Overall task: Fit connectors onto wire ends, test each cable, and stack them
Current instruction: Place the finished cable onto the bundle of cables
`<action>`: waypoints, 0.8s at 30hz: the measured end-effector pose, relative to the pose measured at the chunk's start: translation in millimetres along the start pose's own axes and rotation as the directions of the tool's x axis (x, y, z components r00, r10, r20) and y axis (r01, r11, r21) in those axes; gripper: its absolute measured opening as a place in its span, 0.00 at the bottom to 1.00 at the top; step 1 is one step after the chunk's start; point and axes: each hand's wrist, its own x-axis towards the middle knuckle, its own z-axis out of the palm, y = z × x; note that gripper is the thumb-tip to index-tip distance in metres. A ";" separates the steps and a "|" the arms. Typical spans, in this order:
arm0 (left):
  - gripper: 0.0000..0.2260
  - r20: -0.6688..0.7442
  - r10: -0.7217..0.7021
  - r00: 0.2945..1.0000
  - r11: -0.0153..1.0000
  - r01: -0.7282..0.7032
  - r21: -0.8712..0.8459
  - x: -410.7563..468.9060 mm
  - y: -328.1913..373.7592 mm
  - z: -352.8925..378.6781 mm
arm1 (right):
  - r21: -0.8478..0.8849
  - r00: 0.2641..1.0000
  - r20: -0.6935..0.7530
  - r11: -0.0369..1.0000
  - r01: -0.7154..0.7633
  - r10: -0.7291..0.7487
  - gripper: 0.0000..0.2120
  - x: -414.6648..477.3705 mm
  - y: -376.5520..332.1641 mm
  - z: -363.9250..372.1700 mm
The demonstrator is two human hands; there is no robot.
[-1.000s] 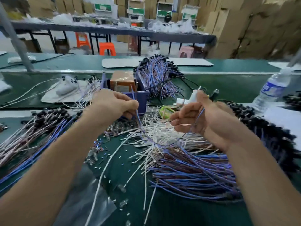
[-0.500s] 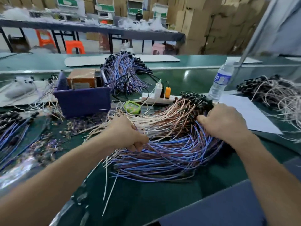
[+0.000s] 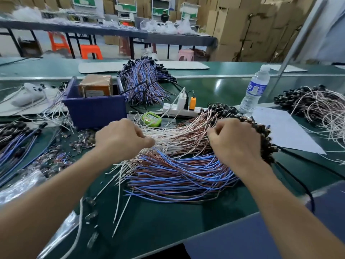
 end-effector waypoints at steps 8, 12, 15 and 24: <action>0.10 -0.011 0.107 0.994 0.918 -0.103 -0.384 -10.2 -33.7 4.4 | 0.391 0.961 0.171 0.910 0.137 -0.218 0.11 -23.3 -117.6 58.3; 0.27 0.009 0.174 0.985 0.857 -0.146 -0.494 -10.6 -78.6 -4.4 | 0.538 0.926 0.266 0.839 0.089 -0.268 0.09 -28.9 -169.7 84.4; 0.27 -0.048 0.029 0.998 0.803 -0.052 -0.594 -10.7 -122.0 -13.5 | 0.610 0.876 0.341 0.789 0.070 -0.341 0.06 -34.5 -207.8 103.8; 0.13 -0.379 -0.403 0.833 0.914 0.353 -0.197 -8.2 -239.2 -35.0 | 0.683 0.738 0.456 0.727 0.067 -0.497 0.13 -50.7 -301.2 145.7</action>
